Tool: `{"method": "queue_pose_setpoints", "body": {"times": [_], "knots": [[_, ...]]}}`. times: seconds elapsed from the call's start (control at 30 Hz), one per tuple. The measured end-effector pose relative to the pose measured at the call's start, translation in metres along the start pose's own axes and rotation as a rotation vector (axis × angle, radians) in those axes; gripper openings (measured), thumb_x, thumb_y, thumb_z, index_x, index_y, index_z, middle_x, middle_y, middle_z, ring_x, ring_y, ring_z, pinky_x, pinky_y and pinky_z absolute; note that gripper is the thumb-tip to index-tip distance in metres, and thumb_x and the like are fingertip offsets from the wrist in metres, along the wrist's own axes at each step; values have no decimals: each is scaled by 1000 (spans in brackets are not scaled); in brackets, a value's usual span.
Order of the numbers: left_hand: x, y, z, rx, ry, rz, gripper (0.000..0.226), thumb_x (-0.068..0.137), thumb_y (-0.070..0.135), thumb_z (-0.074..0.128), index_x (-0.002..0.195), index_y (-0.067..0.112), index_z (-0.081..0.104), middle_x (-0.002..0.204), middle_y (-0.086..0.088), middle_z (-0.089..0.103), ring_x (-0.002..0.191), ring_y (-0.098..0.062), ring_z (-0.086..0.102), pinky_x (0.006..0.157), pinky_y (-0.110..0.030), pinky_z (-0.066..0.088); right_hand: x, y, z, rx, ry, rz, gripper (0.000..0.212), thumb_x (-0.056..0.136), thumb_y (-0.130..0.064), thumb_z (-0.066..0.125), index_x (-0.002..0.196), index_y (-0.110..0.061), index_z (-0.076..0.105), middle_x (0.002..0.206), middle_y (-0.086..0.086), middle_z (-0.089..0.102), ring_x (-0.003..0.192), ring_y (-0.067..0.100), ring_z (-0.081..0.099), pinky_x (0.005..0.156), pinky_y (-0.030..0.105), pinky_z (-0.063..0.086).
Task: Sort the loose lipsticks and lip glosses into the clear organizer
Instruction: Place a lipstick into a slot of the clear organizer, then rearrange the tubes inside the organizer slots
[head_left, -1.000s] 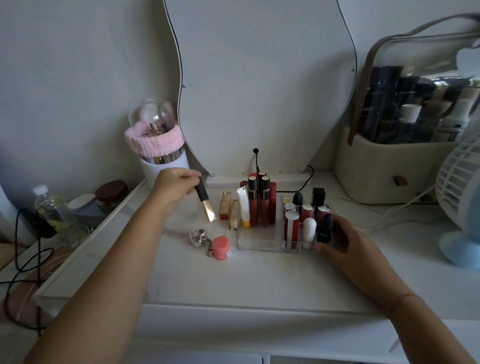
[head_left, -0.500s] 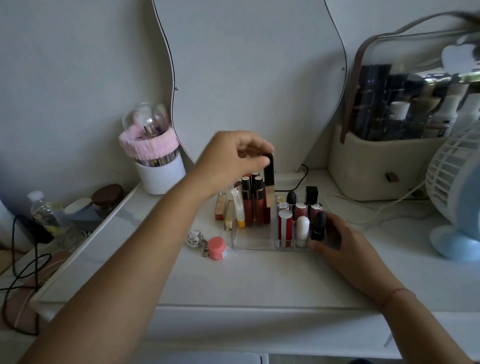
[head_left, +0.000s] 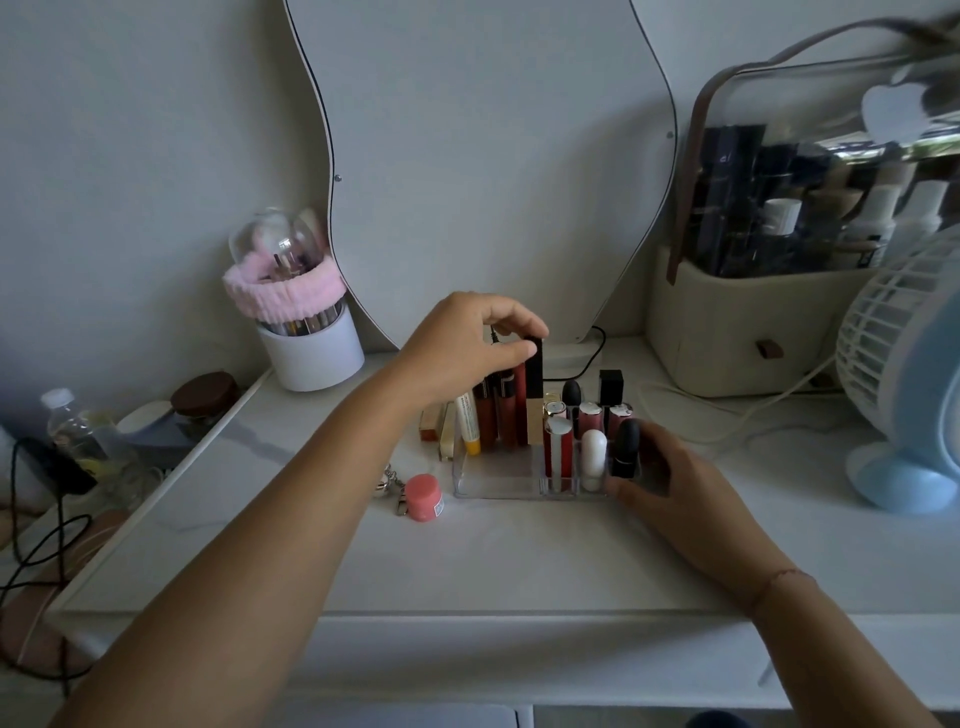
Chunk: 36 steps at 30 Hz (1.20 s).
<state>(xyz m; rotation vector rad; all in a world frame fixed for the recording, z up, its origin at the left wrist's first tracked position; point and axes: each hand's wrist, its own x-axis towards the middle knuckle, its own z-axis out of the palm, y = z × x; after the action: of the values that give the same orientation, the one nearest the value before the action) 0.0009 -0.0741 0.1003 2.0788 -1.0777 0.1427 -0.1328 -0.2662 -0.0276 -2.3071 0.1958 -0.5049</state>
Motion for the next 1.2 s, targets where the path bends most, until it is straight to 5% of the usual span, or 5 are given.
{"method": "queue_pose_setpoints", "body": {"times": [0.13, 0.47, 0.83, 0.97, 1.2], "knots": [[2, -2, -3, 23, 12, 2, 18, 80, 20, 71, 88, 36, 70, 89, 23, 66, 88, 16, 54, 74, 3, 35, 0, 0, 0, -6, 4, 3, 61, 78, -35, 69, 133, -30, 42, 116, -12, 56, 103, 6, 52, 83, 21, 40], [-1, -13, 25, 148, -34, -85, 22, 78, 26, 71, 83, 46, 66, 96, 11, 55, 101, -17, 51, 92, -36, 42, 1, 2, 1, -1, 18, -2, 60, 77, -35, 71, 131, -32, 44, 117, -12, 59, 104, 7, 55, 84, 21, 42], [1, -16, 23, 152, 0, -82, 16, 76, 29, 74, 83, 42, 68, 95, 17, 52, 108, -16, 44, 102, -45, 35, 1, 1, 1, -11, 12, 7, 61, 76, -38, 70, 131, -30, 44, 116, -10, 60, 103, 9, 56, 82, 21, 42], [0, -23, 24, 166, 16, -70, 20, 76, 27, 74, 86, 42, 66, 94, 23, 43, 97, 12, 30, 105, -41, 26, 0, 1, 1, -21, 8, 8, 60, 77, -37, 70, 131, -31, 43, 115, -11, 59, 102, 7, 54, 81, 20, 40], [1, -27, 7, 58, -5, -90, 20, 76, 45, 71, 95, 44, 65, 117, 9, 55, 120, -15, 45, 102, -36, 34, 0, -1, 1, -25, 3, 12, 60, 78, -36, 70, 131, -30, 43, 114, -14, 57, 101, 5, 52, 79, 16, 38]]}}
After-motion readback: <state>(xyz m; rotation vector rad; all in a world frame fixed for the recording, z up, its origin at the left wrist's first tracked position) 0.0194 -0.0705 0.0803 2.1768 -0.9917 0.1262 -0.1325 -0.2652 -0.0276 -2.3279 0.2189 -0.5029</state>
